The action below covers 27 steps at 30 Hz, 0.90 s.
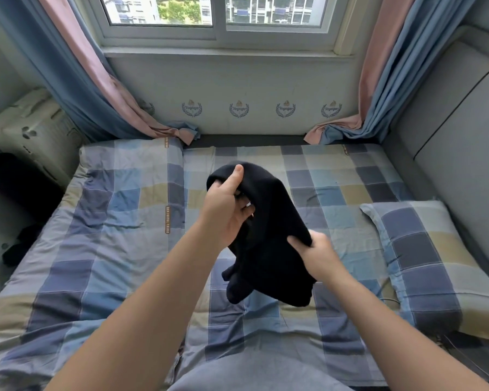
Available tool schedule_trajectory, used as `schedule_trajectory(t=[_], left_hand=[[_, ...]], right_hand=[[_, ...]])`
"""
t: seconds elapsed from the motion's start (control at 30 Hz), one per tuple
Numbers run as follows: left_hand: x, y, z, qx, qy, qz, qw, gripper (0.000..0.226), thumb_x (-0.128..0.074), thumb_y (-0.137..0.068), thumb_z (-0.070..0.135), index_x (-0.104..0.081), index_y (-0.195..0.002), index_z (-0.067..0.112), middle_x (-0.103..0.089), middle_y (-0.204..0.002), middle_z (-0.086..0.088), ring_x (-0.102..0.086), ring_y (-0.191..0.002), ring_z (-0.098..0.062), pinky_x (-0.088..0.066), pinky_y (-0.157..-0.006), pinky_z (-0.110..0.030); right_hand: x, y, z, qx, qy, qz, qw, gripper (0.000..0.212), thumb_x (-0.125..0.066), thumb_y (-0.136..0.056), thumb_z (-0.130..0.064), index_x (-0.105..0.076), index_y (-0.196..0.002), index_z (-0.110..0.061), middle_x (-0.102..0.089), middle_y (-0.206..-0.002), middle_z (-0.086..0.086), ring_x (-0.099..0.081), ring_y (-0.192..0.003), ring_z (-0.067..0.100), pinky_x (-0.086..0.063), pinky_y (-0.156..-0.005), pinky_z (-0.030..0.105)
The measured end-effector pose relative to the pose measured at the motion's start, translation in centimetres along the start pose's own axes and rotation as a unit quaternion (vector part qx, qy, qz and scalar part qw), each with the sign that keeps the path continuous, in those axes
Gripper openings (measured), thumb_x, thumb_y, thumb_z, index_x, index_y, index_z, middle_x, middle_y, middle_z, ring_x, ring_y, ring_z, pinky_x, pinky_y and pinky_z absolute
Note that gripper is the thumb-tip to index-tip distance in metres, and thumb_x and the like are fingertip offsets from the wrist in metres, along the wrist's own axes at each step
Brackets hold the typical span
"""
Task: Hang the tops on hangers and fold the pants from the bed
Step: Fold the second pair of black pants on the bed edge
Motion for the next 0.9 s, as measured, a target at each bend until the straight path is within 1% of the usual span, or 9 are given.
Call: schedule_trajectory(t=[0.1,0.2,0.3,0.4,0.47,0.6,0.67,0.77,0.9], left_hand=[[1.9,-0.2,-1.0,-0.026,-0.133,-0.032,0.99,0.034,-0.061,-0.098,0.04,-0.058,-0.129,0.026,-0.07,-0.126,0.0,-0.067,-0.116,-0.02,-0.05,-0.104,-0.044],[2.8,0.5,-2.7,-0.015,-0.169,-0.057,0.984,0.047,-0.07,-0.084,0.045,-0.058,-0.128,0.032,-0.071,-0.122,0.007,-0.068,-0.114,-0.016,-0.053,-0.092,-0.034],[3.2,1.3,-5.1,0.023,-0.187,-0.081,0.979,0.062,-0.078,-0.076,0.045,-0.057,-0.13,0.024,-0.074,-0.115,0.004,-0.072,-0.105,-0.016,-0.057,-0.077,-0.026],[3.3,2.0,-6.8,0.043,-0.328,-0.107,0.938,0.081,-0.079,-0.064,0.06,-0.054,-0.133,0.026,-0.068,-0.12,0.009,-0.068,-0.107,-0.007,-0.056,-0.09,-0.027],[3.1,2.2,-7.1,0.038,-0.393,-0.146,0.907,0.073,-0.079,-0.065,0.062,-0.057,-0.129,0.033,-0.068,-0.117,0.012,-0.067,-0.107,-0.005,-0.056,-0.097,-0.034],[1.9,2.7,-6.8,0.042,-0.401,-0.205,0.892,0.059,-0.088,-0.067,0.04,-0.059,-0.117,0.031,-0.072,-0.102,0.005,-0.073,-0.094,-0.015,-0.06,-0.079,-0.03],[1.5,2.7,-6.3,0.024,-0.396,-0.174,0.901,0.05,-0.086,-0.069,0.029,-0.061,-0.112,0.02,-0.071,-0.09,0.0,-0.072,-0.079,-0.018,-0.057,-0.067,-0.029],[1.3,2.6,-5.1,0.028,-0.31,-0.113,0.944,0.03,-0.081,-0.08,0.016,-0.062,-0.102,0.008,-0.067,-0.076,-0.004,-0.061,-0.062,-0.019,-0.051,-0.055,-0.029],[1.4,2.1,-3.3,0.045,-0.21,-0.035,0.976,0.022,-0.072,-0.09,0.013,-0.064,-0.108,0.004,-0.064,-0.081,-0.01,-0.054,-0.057,-0.019,-0.047,-0.05,-0.026]], right_hand=[[1.3,0.0,-2.6,0.041,-0.037,-0.005,0.998,0.031,-0.064,-0.098,-0.021,-0.071,-0.071,-0.035,-0.066,-0.063,-0.015,-0.062,-0.063,0.002,-0.047,-0.058,0.018],[2.1,-0.3,-5.1,0.045,-0.083,-0.01,0.996,0.023,-0.064,-0.098,-0.022,-0.076,-0.078,-0.027,-0.073,-0.075,-0.006,-0.07,-0.071,0.01,-0.055,-0.062,0.024],[2.8,-0.5,-7.6,0.034,-0.15,-0.02,0.988,0.021,-0.064,-0.098,-0.02,-0.079,-0.085,-0.021,-0.078,-0.088,0.006,-0.075,-0.081,0.02,-0.059,-0.065,0.027],[3.2,-0.8,-9.5,0.029,-0.168,-0.017,0.985,0.017,-0.065,-0.097,-0.021,-0.078,-0.087,-0.016,-0.078,-0.091,0.009,-0.075,-0.082,0.022,-0.058,-0.064,0.027],[3.2,-1.0,-10.0,0.014,-0.182,-0.018,0.983,0.016,-0.066,-0.097,-0.022,-0.077,-0.088,-0.015,-0.078,-0.09,0.009,-0.075,-0.081,0.021,-0.059,-0.064,0.028],[3.3,-1.3,-9.6,-0.042,-0.204,-0.015,0.978,0.016,-0.061,-0.1,-0.018,-0.074,-0.093,-0.012,-0.078,-0.089,0.008,-0.074,-0.081,0.02,-0.058,-0.064,0.027],[3.3,-1.5,-9.2,-0.058,-0.223,-0.007,0.973,0.015,-0.056,-0.102,-0.012,-0.071,-0.104,-0.01,-0.076,-0.102,0.013,-0.071,-0.093,0.025,-0.057,-0.074,0.031],[3.7,-1.2,-8.7,-0.04,-0.313,-0.002,0.949,0.025,-0.052,-0.102,-0.009,-0.06,-0.126,-0.014,-0.071,-0.114,0.011,-0.069,-0.102,0.023,-0.054,-0.085,0.035],[4.4,1.1,-8.1,0.064,-0.295,-0.021,0.953,0.044,-0.065,-0.092,-0.03,-0.055,-0.135,-0.03,-0.068,-0.13,-0.005,-0.063,-0.122,0.014,-0.048,-0.1,0.038]])
Point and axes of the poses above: each hand's wrist, its own y-axis away from the middle knuckle, its own x-axis out of the back of the hand, z = x × y, the point moved 5 cm from there along -y, towards the middle knuckle
